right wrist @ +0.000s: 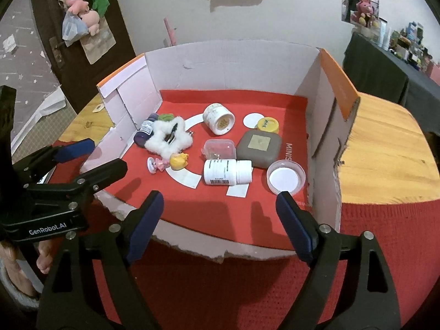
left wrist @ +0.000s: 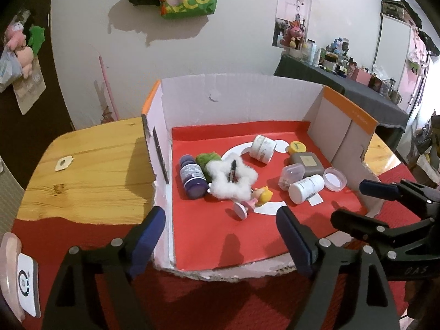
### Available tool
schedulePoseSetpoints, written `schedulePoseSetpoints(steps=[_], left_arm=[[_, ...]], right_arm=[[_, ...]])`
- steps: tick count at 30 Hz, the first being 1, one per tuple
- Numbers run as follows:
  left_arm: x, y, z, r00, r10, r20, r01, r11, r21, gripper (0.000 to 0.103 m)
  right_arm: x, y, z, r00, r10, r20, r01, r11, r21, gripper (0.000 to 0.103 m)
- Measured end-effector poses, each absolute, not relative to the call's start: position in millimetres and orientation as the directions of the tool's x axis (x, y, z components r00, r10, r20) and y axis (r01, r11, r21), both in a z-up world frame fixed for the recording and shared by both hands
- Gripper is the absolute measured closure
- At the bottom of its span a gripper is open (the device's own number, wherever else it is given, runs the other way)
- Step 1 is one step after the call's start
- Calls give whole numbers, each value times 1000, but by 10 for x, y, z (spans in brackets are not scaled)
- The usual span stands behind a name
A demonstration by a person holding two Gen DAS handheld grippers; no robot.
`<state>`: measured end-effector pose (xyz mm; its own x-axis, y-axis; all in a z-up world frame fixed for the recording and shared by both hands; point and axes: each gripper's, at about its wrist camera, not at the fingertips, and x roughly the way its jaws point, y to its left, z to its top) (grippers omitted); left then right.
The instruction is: Organize objects
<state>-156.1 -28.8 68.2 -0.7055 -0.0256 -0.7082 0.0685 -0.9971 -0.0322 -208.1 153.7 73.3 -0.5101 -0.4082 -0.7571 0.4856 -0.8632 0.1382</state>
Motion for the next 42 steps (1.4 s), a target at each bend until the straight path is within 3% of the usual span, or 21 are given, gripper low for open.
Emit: schedulePoseSetpoints(steps=[4, 8, 42], left_arm=[[-1505, -277, 687, -709, -27, -705, 72, -997, -35, 12], [-1461, -281, 682, -709, -31, -705, 82, -996, -38, 0], [-1226, -339, 533, -710, -63, -701, 143, -988, -56, 0]], right_arm=[[-2020, 1569, 757, -530, -405, -745, 472, -871, 137, 11], [-1973, 1595, 772, -541, -403, -738, 464, -875, 137, 11], [-1772, 1633, 733, -614, -364, -700, 427, -899, 93, 8]])
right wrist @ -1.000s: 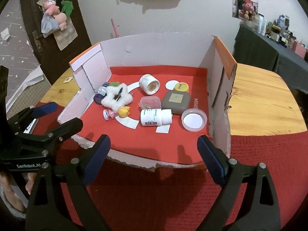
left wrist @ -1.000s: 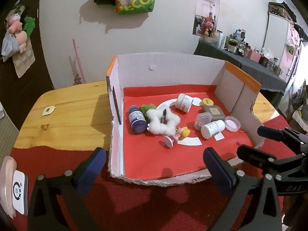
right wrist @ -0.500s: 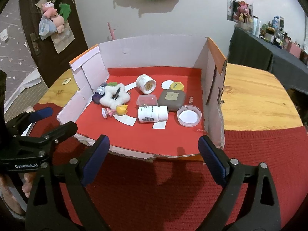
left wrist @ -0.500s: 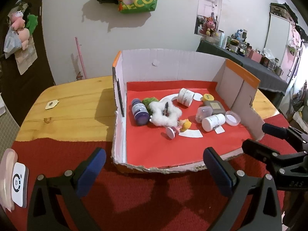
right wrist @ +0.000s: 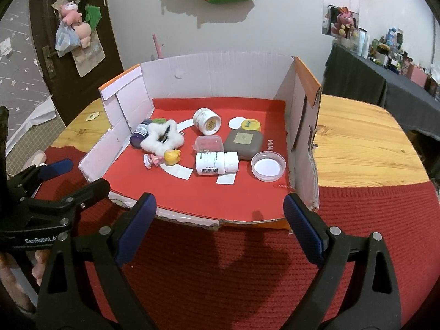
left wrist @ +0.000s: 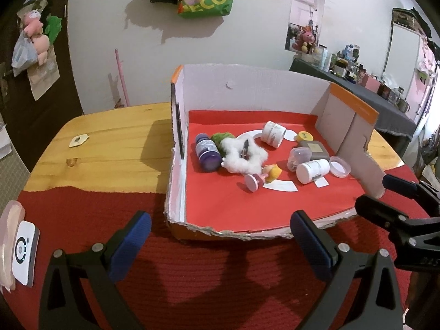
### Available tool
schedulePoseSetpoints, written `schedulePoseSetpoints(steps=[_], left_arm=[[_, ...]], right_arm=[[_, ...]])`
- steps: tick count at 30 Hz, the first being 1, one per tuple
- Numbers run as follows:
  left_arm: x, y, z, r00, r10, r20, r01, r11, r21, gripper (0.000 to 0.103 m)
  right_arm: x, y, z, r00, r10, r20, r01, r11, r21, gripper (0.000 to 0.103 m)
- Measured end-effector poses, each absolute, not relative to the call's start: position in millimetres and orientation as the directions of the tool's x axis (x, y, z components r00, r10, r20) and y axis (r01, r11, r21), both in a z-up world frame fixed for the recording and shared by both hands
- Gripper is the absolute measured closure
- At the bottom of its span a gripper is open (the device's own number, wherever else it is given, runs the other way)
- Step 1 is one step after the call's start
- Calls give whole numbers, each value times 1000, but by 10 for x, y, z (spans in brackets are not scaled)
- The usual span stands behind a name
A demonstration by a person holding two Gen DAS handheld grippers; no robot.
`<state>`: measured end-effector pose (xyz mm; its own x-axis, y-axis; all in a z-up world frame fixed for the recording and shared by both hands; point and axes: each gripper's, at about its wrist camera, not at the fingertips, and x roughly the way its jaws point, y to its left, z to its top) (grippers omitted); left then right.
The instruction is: Organize objects
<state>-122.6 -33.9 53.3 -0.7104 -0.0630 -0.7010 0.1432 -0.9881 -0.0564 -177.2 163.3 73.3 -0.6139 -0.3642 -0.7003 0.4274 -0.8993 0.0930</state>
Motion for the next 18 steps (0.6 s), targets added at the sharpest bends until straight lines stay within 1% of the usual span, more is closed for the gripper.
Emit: schedulePoseSetpoints(steps=[3, 10, 18], left_arm=[[-1217, -356, 532, -714, -58, -697, 146, -987, -67, 0], [-1195, -339, 575, -730, -94, -677, 166, -985, -41, 0], [-1207, -321, 566, -726, -96, -681, 163, -986, -34, 0]], right_arm=[[-1770, 1644, 736, -613, -369, -699, 427, -899, 100, 8], [-1764, 1648, 737, -614, -370, -698, 427, -899, 100, 8], [-1762, 1646, 737, -614, -369, -698, 428, -898, 99, 8]])
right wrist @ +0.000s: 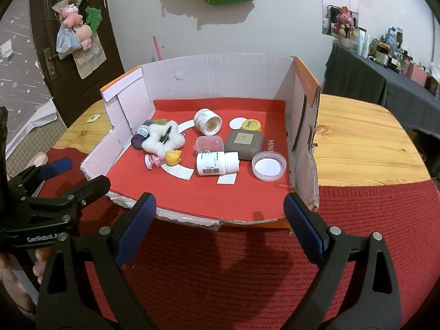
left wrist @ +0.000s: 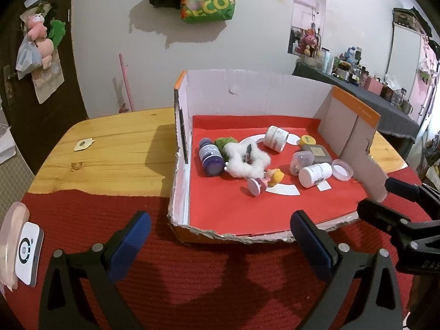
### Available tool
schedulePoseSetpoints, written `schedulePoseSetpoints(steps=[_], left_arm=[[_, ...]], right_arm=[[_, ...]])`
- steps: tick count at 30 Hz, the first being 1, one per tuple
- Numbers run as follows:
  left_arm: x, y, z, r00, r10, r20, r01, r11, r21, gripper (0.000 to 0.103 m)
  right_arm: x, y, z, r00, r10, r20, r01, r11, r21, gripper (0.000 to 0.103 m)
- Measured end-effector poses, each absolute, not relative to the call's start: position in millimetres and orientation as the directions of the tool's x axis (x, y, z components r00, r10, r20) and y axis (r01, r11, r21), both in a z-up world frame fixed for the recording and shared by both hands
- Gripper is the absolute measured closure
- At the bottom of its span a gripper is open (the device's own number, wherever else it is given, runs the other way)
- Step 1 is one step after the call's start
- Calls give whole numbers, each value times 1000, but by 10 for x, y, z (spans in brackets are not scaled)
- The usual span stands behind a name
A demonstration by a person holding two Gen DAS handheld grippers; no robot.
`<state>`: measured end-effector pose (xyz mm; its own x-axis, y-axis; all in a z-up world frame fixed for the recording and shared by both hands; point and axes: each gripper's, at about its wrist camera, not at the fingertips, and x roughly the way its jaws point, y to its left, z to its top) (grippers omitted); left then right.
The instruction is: Organize objects
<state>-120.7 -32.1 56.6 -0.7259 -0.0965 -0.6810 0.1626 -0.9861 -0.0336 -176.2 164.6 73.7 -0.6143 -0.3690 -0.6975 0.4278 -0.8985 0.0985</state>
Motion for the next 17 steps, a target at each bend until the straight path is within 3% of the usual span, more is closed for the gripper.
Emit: schedulePoseSetpoints(steps=[17], left_arm=[[-1212, -348, 560, -721, -84, -688, 167, -984, -55, 0]], right_arm=[[-1756, 1643, 746, -618, -367, -695, 426, -900, 96, 8]])
